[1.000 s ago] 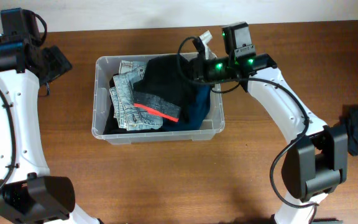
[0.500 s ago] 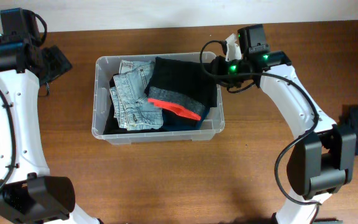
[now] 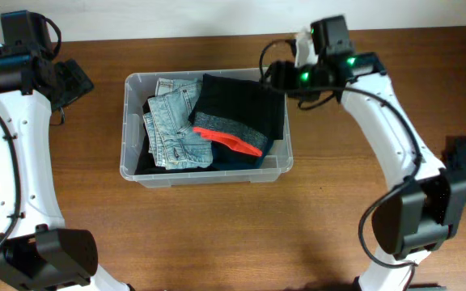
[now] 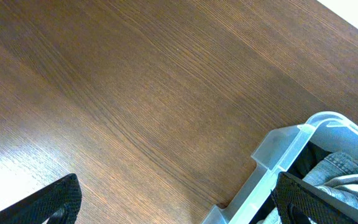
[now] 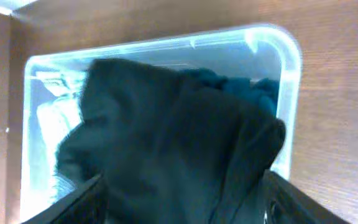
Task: Pack container
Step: 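Lower the black garment into the bin's right half and release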
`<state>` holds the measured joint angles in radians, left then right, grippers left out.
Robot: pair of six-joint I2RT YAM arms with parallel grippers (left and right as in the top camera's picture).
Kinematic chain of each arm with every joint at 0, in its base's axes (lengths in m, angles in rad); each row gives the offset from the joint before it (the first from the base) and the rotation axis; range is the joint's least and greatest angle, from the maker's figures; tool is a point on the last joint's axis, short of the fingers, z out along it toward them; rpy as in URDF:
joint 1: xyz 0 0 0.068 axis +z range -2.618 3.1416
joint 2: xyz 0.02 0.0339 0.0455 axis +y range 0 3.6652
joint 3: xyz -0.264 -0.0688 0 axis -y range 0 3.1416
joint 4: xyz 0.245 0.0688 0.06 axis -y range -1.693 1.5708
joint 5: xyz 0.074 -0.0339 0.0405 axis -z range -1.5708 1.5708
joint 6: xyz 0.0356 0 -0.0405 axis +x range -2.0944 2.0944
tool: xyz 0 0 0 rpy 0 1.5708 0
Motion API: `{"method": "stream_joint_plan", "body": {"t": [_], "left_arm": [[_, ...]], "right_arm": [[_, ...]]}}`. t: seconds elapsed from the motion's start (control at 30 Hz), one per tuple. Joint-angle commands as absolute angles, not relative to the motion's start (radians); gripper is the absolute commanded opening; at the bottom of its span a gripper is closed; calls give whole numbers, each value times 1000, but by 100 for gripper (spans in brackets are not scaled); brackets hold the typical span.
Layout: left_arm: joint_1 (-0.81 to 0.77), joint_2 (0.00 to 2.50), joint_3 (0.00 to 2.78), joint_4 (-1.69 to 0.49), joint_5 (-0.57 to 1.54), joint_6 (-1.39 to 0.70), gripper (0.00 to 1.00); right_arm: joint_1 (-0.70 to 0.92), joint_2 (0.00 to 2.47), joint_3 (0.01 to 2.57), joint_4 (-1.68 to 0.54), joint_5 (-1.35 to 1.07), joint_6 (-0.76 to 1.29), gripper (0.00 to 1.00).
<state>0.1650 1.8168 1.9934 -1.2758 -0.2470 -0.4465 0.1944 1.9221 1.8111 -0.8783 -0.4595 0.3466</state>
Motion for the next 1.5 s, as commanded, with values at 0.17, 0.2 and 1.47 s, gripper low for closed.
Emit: {"method": "stream_joint_plan", "body": {"t": [0.17, 0.2, 1.47], "left_arm": [[168, 1797, 2000, -1277, -251, -456, 99], [168, 1797, 2000, -1277, -251, -456, 99], [168, 1797, 2000, -1277, -251, -456, 99]], "right_arm": [[301, 1914, 2123, -1091, -143, 281, 49], [326, 1914, 2128, -1104, -107, 279, 39], [545, 2232, 2211, -1179, -68, 304, 4]]}}
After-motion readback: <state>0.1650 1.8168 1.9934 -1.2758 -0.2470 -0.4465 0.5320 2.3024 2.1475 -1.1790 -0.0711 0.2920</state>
